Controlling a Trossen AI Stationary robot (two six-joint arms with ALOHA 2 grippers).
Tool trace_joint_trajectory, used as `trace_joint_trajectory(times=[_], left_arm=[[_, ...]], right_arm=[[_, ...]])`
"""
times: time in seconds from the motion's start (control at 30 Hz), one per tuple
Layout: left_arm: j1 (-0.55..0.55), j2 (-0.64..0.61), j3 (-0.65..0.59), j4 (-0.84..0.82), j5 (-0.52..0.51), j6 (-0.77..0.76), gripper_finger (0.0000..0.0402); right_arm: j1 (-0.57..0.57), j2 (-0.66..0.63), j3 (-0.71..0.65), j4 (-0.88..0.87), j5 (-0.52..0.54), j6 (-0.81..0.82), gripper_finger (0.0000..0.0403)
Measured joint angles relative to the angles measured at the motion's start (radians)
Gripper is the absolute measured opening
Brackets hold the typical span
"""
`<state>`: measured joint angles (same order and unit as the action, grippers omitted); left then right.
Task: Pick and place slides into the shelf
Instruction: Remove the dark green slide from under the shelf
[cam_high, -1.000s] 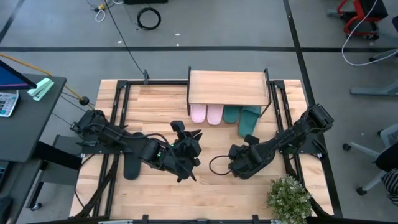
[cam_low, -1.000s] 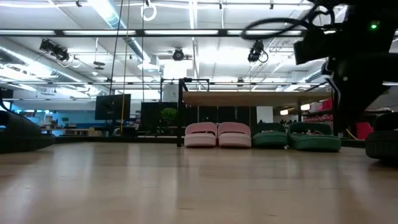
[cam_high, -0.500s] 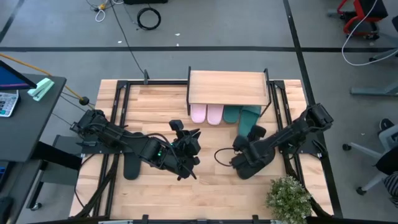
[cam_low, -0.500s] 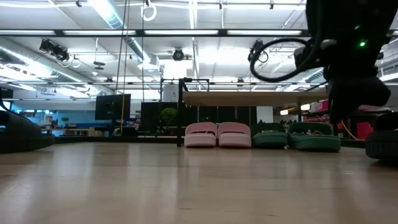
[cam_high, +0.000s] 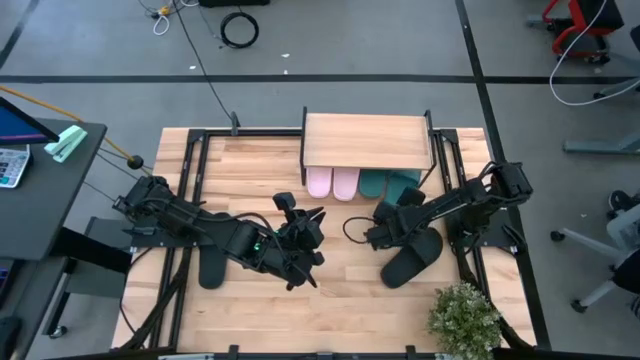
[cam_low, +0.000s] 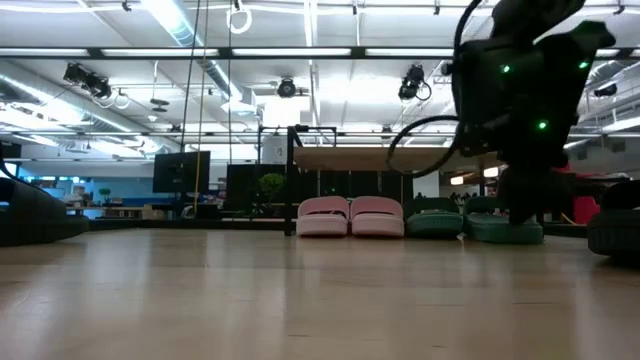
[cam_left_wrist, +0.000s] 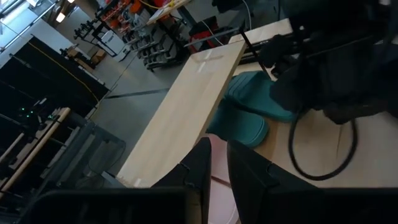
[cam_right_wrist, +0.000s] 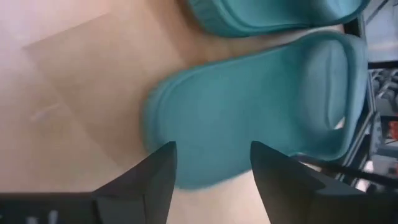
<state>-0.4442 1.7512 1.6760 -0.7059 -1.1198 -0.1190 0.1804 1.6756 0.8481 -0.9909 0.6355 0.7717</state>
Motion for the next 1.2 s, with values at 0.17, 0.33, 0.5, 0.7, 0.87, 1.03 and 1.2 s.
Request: trace_joint_trajectory(times=[0.17,0.33,0.5,0.7,0.87,1.03,1.2], left_arm=[[0.000,0.000,0.000,0.006,0.000,0.000,0.0063],[0.000,0.000,0.000,0.020,0.000,0.000,0.0069],[0.000,0.000,0.000,0.024,0.000,0.000,0.0064],[0.000,0.000,0.000,0.029,0.000,0.000,0.0057],[0.000,0.000,0.000,0.029,0.000,0.001,0.0063],[0.000,0.000,0.000,0.030,0.000,0.001,0.0069],[0.000,0.000,0.000,0.030,0.000,0.001,0.0064]], right_arm=[[-0.051,0.003,0.004,0.001,0.020,-0.001,0.0208],[-0.040,0.003,0.018,0.008,0.020,0.007,0.0204],[-0.025,0.003,0.022,0.009,0.024,-0.010,0.0203],[-0.033,0.003,0.022,0.009,0.101,-0.017,0.0203],[-0.057,0.003,0.022,0.008,0.107,-0.015,0.0202],[-0.097,0.003,0.022,-0.012,0.093,-0.016,0.0202],[-0.140,0.003,0.022,-0.013,0.095,-0.047,0.0202]])
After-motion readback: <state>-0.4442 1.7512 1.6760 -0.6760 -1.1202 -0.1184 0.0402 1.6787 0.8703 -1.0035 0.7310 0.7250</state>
